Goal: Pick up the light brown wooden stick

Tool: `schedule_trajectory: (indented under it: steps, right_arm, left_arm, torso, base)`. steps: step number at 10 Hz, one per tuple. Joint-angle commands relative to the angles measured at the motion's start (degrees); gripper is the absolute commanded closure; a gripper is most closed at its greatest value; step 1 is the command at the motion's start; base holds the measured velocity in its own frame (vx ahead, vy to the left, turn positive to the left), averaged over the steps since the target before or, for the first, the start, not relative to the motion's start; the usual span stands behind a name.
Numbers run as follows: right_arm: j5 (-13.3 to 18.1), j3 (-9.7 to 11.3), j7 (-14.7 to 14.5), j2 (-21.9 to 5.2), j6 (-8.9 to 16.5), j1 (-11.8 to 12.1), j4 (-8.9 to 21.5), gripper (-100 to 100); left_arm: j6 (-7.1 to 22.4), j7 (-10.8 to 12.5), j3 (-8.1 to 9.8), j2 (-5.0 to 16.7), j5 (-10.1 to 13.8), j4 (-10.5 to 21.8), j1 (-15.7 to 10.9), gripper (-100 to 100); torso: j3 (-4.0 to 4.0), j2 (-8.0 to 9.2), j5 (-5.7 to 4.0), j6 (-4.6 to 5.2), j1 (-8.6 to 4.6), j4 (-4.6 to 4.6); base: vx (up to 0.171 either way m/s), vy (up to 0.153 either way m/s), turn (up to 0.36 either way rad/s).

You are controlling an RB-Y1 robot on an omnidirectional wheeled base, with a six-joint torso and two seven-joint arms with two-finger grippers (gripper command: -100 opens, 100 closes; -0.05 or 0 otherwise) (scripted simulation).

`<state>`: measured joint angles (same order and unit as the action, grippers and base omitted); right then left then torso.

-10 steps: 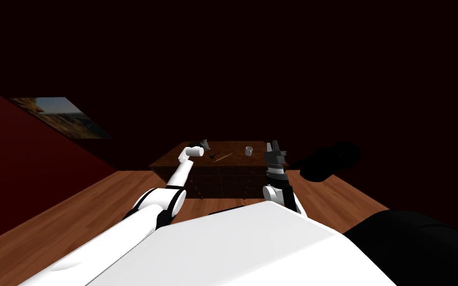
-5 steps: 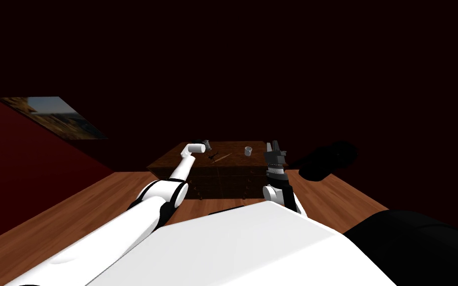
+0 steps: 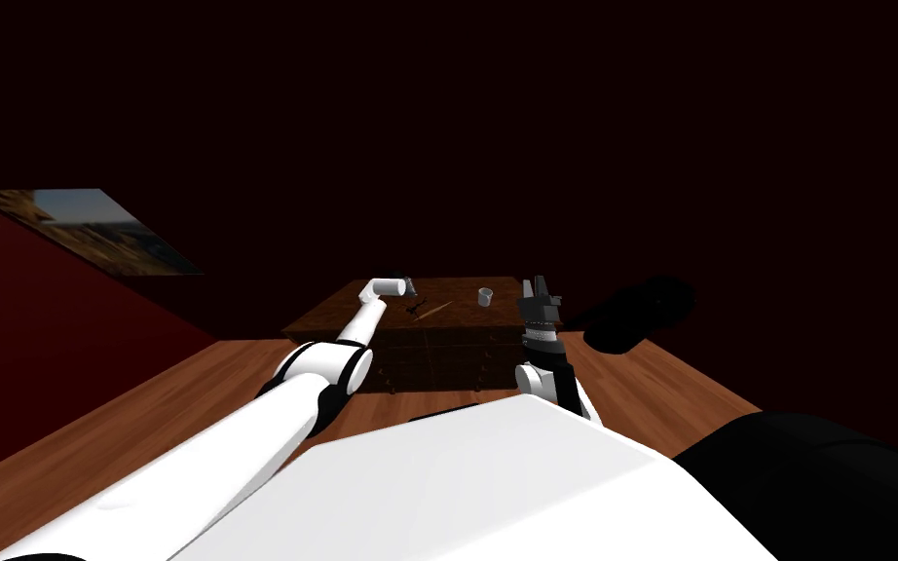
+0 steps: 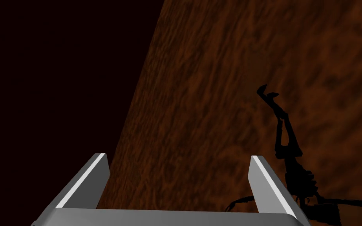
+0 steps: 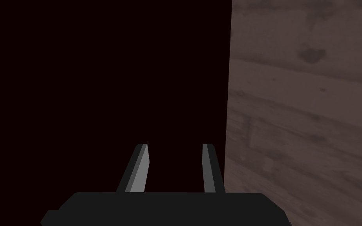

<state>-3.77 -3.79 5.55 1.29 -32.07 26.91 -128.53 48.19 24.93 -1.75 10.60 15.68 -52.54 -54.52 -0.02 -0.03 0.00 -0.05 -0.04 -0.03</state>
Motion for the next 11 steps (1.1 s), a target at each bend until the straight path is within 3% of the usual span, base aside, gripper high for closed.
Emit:
schedule_trajectory:
  steps: [1,3,4,5,6,8,9,10,11]
  right_arm:
    - [0.0,0.0,0.0,0.0,0.0,0.0,0.0,0]
    - [0.0,0.0,0.0,0.0,0.0,0.0,0.0,0]
    - [0.0,0.0,0.0,0.0,0.0,0.0,0.0,0]
    - [0.0,0.0,0.0,0.0,0.0,0.0,0.0,0]
    - [0.0,0.0,0.0,0.0,0.0,0.0,0.0,0]
    - [0.0,0.0,0.0,0.0,0.0,0.0,0.0,0]
    - [0.0,0.0,0.0,0.0,0.0,0.0,0.0,0]
    - [0.0,0.0,0.0,0.0,0.0,0.0,0.0,0]
    - [0.0,0.0,0.0,0.0,0.0,0.0,0.0,0]
  left_arm:
    - [2.7,1.7,-0.10,-0.4,0.6,2.9,-2.9,-100]
    - [2.7,1.7,-0.10,-0.4,0.6,5.4,-3.5,-100]
    - [5.4,3.3,-0.20,-0.7,1.2,6.8,-5.7,-100]
    - [5.4,3.3,-0.20,-0.7,1.2,9.2,-6.6,-100]
    - [7.5,4.8,-0.30,-1.0,1.8,11.2,-8.9,-100]
    - [8.0,4.8,-0.30,-1.0,1.8,14.2,-9.5,-100]
    - [8.0,4.8,-0.30,-1.0,1.8,14.2,-9.5,-100]
    - [10.4,6.3,-0.41,-1.3,2.3,16.4,-12.0,-100]
    - [10.4,6.3,-0.41,-1.3,2.3,17.9,-12.2,-100]
  torso:
    - [0.00,0.00,0.00,0.00,0.00,0.00]
    - [-0.02,-0.03,-0.01,0.01,-0.03,-0.01]
    - [0.00,0.00,0.00,0.00,-0.01,0.00]
    - [-0.01,-0.02,-0.02,0.03,-0.07,0.01]
    - [-0.02,-0.03,-0.01,0.00,-0.06,-0.01]
    - [-0.03,-0.05,-0.01,0.00,-0.05,-0.01]
    - [-0.02,-0.02,0.00,-0.02,0.00,-0.01]
    - [0.00,0.01,0.01,-0.01,0.02,0.00]
    - [0.00,-0.02,-0.01,0.02,-0.03,0.01]
  base:
    - [0.016,-0.010,-0.041]
    - [0.016,-0.009,-0.022]
    - [0.016,-0.019,-0.052]
    - [0.020,-0.016,-0.039]
    - [0.027,-0.016,-0.057]
    - [0.022,-0.011,-0.016]
    - [0.000,0.000,0.000]
    - [0.021,-0.010,-0.066]
    - [0.025,-0.011,-0.037]
